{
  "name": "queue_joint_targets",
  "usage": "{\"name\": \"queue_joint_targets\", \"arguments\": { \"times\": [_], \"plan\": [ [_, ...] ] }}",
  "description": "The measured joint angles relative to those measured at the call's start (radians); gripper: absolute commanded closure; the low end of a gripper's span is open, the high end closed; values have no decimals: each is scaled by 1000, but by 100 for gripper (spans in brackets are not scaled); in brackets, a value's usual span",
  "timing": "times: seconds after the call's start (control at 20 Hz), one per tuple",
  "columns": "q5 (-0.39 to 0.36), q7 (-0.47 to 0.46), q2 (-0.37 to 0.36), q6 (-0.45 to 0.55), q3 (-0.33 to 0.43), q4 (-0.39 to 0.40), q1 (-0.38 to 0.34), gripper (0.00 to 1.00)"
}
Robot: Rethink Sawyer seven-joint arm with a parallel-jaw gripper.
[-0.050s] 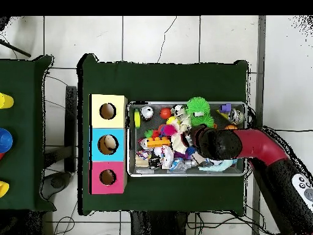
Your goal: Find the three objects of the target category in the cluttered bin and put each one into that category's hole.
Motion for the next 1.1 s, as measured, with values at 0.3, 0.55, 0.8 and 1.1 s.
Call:
{"name": "queue_joint_targets", "arguments": {
  "times": [0.3,0.55,0.8,1.1],
  "plan": [
    [20,0,-39,74,26,0,-21,100],
    [39,0,-79,136,45,1,-21,100],
    [53,0,-120,164,70,1,-20,100],
    [67,0,-155,166,84,1,-18,100]
  ]
}}
